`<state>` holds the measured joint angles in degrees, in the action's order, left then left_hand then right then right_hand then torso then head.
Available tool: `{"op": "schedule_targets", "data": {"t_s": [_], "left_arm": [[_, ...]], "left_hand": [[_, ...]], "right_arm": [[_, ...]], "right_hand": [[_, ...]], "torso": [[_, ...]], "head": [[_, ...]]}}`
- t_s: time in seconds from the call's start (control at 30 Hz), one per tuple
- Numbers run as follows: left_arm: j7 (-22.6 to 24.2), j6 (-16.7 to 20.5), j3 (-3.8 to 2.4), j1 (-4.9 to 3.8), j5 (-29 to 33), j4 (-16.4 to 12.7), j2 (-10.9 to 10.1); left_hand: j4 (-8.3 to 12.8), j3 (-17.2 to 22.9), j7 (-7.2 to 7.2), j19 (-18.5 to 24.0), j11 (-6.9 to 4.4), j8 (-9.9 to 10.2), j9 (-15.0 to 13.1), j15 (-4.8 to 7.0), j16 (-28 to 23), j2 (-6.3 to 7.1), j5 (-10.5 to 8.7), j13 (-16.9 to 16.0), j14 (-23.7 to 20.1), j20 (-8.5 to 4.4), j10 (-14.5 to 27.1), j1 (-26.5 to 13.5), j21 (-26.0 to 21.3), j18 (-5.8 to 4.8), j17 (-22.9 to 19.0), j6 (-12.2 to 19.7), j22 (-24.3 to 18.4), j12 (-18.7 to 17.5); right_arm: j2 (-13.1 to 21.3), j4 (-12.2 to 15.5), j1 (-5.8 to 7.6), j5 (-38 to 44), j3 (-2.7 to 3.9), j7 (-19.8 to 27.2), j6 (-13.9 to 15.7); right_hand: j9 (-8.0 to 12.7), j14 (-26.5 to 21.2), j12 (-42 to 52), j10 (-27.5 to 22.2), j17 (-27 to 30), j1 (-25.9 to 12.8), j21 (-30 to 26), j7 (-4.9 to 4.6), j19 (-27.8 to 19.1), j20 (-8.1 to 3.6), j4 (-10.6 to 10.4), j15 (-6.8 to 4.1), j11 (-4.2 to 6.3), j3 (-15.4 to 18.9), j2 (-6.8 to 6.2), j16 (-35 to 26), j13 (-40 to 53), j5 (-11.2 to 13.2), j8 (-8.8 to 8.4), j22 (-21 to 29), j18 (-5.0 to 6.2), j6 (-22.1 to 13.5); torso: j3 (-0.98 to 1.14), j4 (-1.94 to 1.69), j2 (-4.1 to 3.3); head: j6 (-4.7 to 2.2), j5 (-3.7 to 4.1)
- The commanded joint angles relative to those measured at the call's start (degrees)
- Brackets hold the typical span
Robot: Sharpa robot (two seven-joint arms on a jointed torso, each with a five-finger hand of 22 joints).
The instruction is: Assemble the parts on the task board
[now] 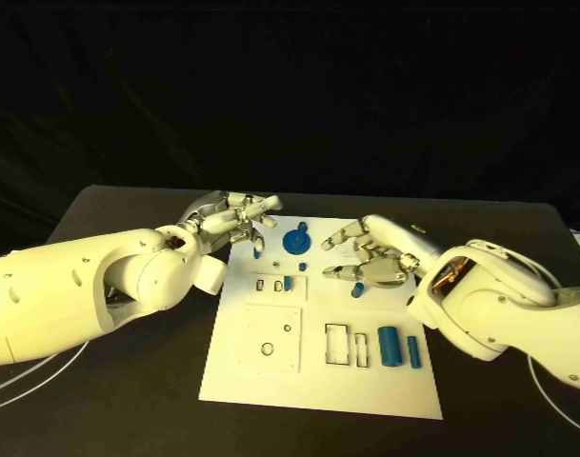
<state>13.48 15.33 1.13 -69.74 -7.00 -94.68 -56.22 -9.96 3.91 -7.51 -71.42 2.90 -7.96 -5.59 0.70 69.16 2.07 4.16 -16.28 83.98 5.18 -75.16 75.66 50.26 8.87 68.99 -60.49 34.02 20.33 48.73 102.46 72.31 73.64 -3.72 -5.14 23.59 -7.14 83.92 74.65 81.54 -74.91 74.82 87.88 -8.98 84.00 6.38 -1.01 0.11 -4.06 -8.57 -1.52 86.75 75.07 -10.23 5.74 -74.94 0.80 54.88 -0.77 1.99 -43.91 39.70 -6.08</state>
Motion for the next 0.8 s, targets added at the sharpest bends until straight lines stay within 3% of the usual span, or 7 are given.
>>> {"op": "schedule_targets", "data": {"t_s": [0.03,0.1,0.17,0.23,0.33,0.53,0.8], "left_arm": [[-16.3,-10.9,-0.04,-0.05,-17.6,0.3,0.2],[-20.7,-13.2,-0.05,-0.12,-22.5,0.5,0.2],[-24.3,-14.7,-0.07,-0.61,-26.5,0.6,0.3],[-27.7,-16.1,-0.07,-1.57,-30.0,0.9,0.5],[-32.9,-18.6,-0.08,-3.44,-36.5,1.2,0.9],[-40.7,-23.8,-0.07,-6.35,-48.3,0.7,2.5],[-46.9,-24.9,-0.05,-7.22,-53.4,1.1,5.4]], "left_hand": [[-1.3,-2.0,0.32,-2.0,-0.75,-1.4,-0.7,0.53,8.5,-0.43,-0.39,-5.2,2.5,-0.57,1.2,-1.7,7.6,-1.21,8.1,-0.2,8.6,6.0],[-2.8,-4.0,0.97,-5.1,-1.36,-3.4,-1.9,1.33,15.1,-1.02,-0.37,-10.8,4.2,-0.99,2.5,-2.7,15.1,-2.36,14.7,-0.9,17.9,12.6],[-4.1,-5.8,1.56,-8.5,-1.94,-5.8,-3.4,1.53,20.0,-1.63,-0.37,-22.7,5.7,-1.62,2.0,-3.2,22.5,-3.73,20.1,-1.4,28.0,24.8],[-5.5,-7.8,2.3,-11.7,-2.69,-8.5,-5.6,2.23,20.8,-1.78,-0.25,-32.8,6.0,-1.85,1.4,-3.8,28.7,-5.3,21.0,-1.2,36.8,35.1],[-6.2,-10.1,3.11,-13.1,-2.79,-12.6,-9.2,2.71,20.8,-3.47,-0.21,-39.8,6.0,-2.16,1.6,-5.7,32.0,-6.14,21.0,-0.3,42.1,41.8],[-6.7,-14.2,3.75,-14.9,-3.06,-18.2,-15.1,2.95,20.8,-4.64,-1.35,-43.1,6.0,-2.63,1.7,-8.9,35.1,-7.06,21.0,2.1,47.3,44.9],[-6.6,-17.4,4.17,-15.3,-3.61,-21.6,-18.8,3.38,20.8,-5.07,-1.5,-44.4,6.0,-2.99,1.3,-10.5,35.8,-7.3,21.0,3.3,48.6,46.0]], "right_arm": [[2.7,1.0,0.92,-10.7,-0.03,3.7,-3.3],[4.5,1.3,1.56,-12.2,-0.02,3.8,-3.3],[6.0,1.5,2.03,-13.1,-0.01,3.6,-3.3],[7.0,1.6,2.41,-13.5,0.0,3.4,-3.1],[8.1,1.5,2.89,-13.9,0.0,2.7,-2.6],[8.5,0.5,3.23,-13.9,0.01,1.7,-2.4],[8.3,-1.0,3.37,-13.8,0.08,0.7,-2.4]], "right_hand": [[-0.1,4.6,-0.3,0.0,-8.7,0.7,-0.2,0.06,2.6,-0.28,0.2,-0.39,0.21,-0.3,0.36,-0.3,4.9,-0.7,0.25,-10.3,0.4,0.3],[-0.1,4.6,-0.2,0.0,-8.7,0.7,-0.1,0.07,2.6,-0.3,0.2,-0.4,0.21,-0.3,0.46,-0.3,5.0,-0.8,0.26,-10.3,0.39,0.3],[-0.1,4.6,-0.2,0.0,-8.7,0.7,-0.1,0.07,2.7,-0.32,0.1,-0.41,0.22,-0.3,0.6,-0.2,5.0,-0.9,0.3,-10.4,0.37,0.4],[-0.1,4.6,-0.1,0.1,-8.7,0.7,-0.1,0.09,2.7,-0.37,0.0,-0.44,0.24,-0.3,0.66,-0.2,4.9,-1.5,0.32,-10.4,0.37,0.5],[0.0,4.6,-0.1,0.2,-8.7,0.6,-0.1,0.1,2.7,-0.38,0.0,-0.45,0.24,-0.2,0.56,-0.3,5.0,-1.7,0.31,-10.4,0.36,0.5],[0.0,4.6,0.1,0.4,-8.5,0.4,-0.1,0.26,2.8,-0.53,-0.2,-0.59,0.41,0.2,0.1,-0.4,5.0,-4.9,0.39,-10.5,0.35,0.8],[0.0,4.6,0.1,0.5,-8.3,0.3,-0.1,0.33,2.7,-0.62,-0.4,-0.68,0.49,0.3,-0.22,-0.5,4.9,-6.5,0.38,-10.4,0.36,0.9]], "torso": [[-0.05,0.33,0.38],[-0.06,0.48,0.53],[-0.06,0.64,0.64],[-0.05,0.84,0.69],[0.05,1.07,0.97],[0.3,1.06,1.26],[0.33,1.01,1.42]], "head": [[0.03,0.12],[0.11,0.05],[-0.32,0.46],[-0.16,0.52],[-0.05,0.2],[-0.15,-0.37],[0.05,-0.7]]}}
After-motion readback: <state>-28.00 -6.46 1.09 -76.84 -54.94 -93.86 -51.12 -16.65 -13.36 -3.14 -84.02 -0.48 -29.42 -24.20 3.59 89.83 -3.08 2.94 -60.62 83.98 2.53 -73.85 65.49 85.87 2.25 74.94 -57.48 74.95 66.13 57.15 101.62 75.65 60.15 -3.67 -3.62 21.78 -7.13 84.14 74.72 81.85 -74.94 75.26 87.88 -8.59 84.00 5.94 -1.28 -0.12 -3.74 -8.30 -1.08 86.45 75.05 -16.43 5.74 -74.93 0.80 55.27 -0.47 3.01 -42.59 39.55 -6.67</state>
